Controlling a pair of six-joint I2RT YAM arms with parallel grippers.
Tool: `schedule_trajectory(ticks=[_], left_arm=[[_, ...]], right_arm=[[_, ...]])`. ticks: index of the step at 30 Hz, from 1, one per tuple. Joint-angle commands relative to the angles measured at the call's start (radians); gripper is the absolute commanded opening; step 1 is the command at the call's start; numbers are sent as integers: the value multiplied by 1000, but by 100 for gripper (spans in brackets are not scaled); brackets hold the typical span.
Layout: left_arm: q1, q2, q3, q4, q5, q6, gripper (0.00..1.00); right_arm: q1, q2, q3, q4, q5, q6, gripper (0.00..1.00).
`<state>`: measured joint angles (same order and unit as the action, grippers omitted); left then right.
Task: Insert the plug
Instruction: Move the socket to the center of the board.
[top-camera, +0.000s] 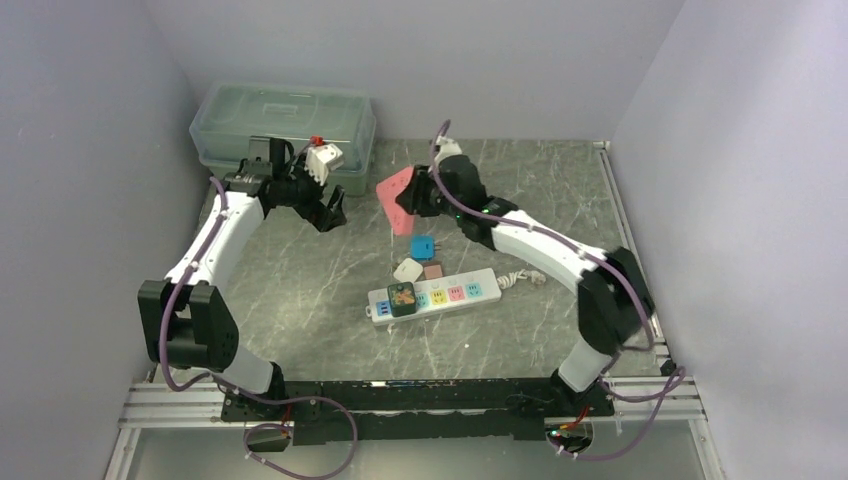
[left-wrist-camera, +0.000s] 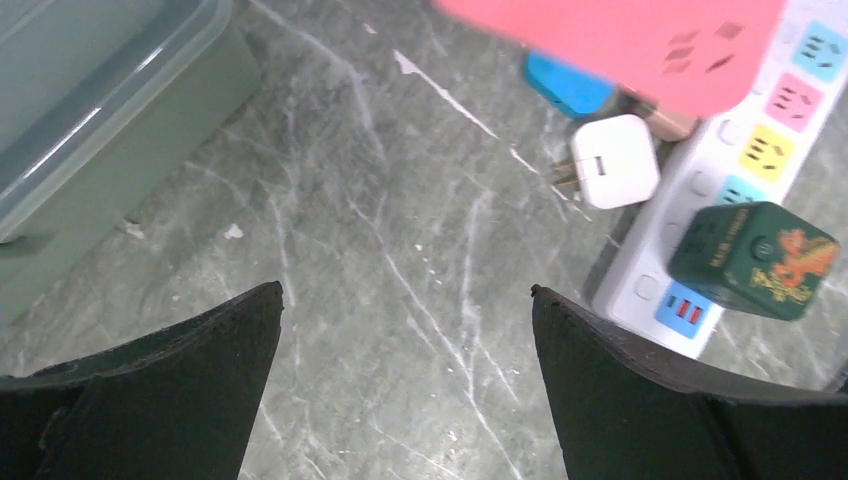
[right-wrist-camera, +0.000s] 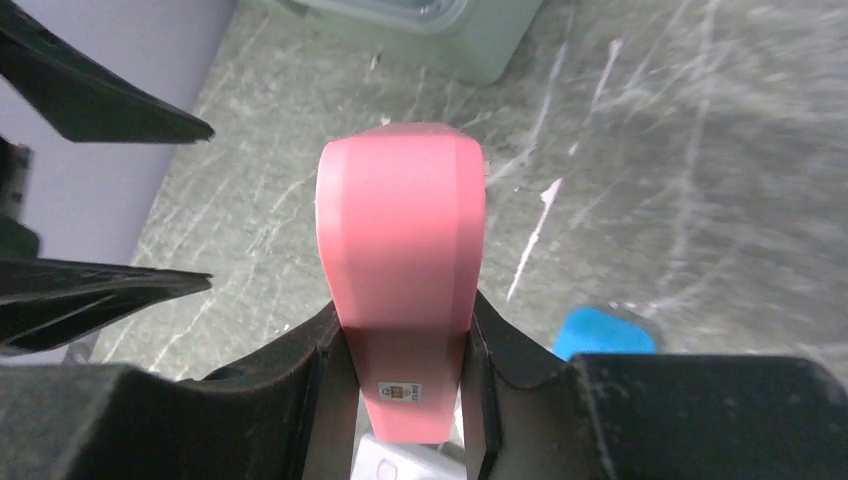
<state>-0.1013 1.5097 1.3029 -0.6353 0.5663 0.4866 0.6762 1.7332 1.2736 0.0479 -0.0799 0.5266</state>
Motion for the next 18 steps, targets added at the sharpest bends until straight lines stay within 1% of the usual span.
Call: schedule_trajectory(ticks=[1,5,8,11,14,16,18], left_arm=[[-9,11,62,-147,126,16,100],[-92,39,91,-213,95,45,100],[-163,36,83,-191,81,22,100],[-229,52,93,-180,69,6,100],[-293,94,122,-182,51,-25,100],[-332,125,144,-191,49,-20,100],[-360,144,145,-170,44,-22,100]], right_arm=[[-4,-203,-52,-204,145,-10,0],[-1,-392,-214,-390,235,53,0],[9,-531,-311,-533,298,108,0],[26,-653,-364,-686,338,167,0],[49,-685,-354,-883,359,249,0],[76,-699,-353,-949,384,293,0],[92,-713,-378,-969,389,314,0]])
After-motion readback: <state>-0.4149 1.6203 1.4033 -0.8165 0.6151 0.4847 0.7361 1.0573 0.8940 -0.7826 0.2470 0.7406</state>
